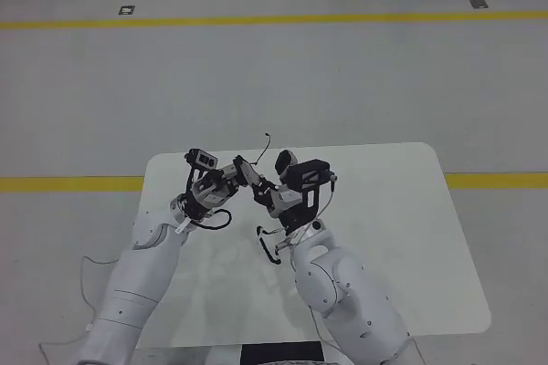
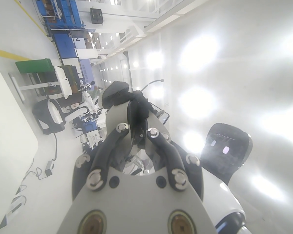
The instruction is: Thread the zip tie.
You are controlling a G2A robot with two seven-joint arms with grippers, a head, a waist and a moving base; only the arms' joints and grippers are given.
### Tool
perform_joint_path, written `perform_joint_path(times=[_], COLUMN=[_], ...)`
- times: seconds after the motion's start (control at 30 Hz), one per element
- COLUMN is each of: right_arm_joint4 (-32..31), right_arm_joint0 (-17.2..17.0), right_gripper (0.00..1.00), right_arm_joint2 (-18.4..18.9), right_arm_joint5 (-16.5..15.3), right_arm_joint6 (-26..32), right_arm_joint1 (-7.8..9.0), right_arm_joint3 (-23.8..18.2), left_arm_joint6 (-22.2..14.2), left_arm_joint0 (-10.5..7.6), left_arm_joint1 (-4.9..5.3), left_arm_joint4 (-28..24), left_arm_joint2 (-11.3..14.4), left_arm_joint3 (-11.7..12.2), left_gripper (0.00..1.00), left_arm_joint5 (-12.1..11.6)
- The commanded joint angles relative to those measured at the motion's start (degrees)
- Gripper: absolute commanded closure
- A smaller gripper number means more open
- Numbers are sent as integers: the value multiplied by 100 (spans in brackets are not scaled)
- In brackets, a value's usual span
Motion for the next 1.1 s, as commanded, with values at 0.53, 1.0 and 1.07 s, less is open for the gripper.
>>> perform_joint_path(times=[0.53,1.0,1.07], right_arm_joint4=[-1820,-2280,-2280], right_arm_joint0=[-34,62,165], right_gripper=[0,0,0], right_arm_joint2=[206,222,189], right_arm_joint5=[178,-43,-96], right_arm_joint6=[-1262,-1264,-1245], right_arm_joint1=[81,131,176], right_arm_joint3=[386,497,591], left_arm_joint6=[-255,95,128], left_arm_joint0=[2,138,174], left_arm_joint1=[24,-16,-25], left_arm_joint4=[-730,-1662,-1879], left_arm_joint2=[-65,26,55], left_arm_joint3=[-128,-332,-360], left_gripper=[100,100,100], left_arm_joint5=[312,916,1062])
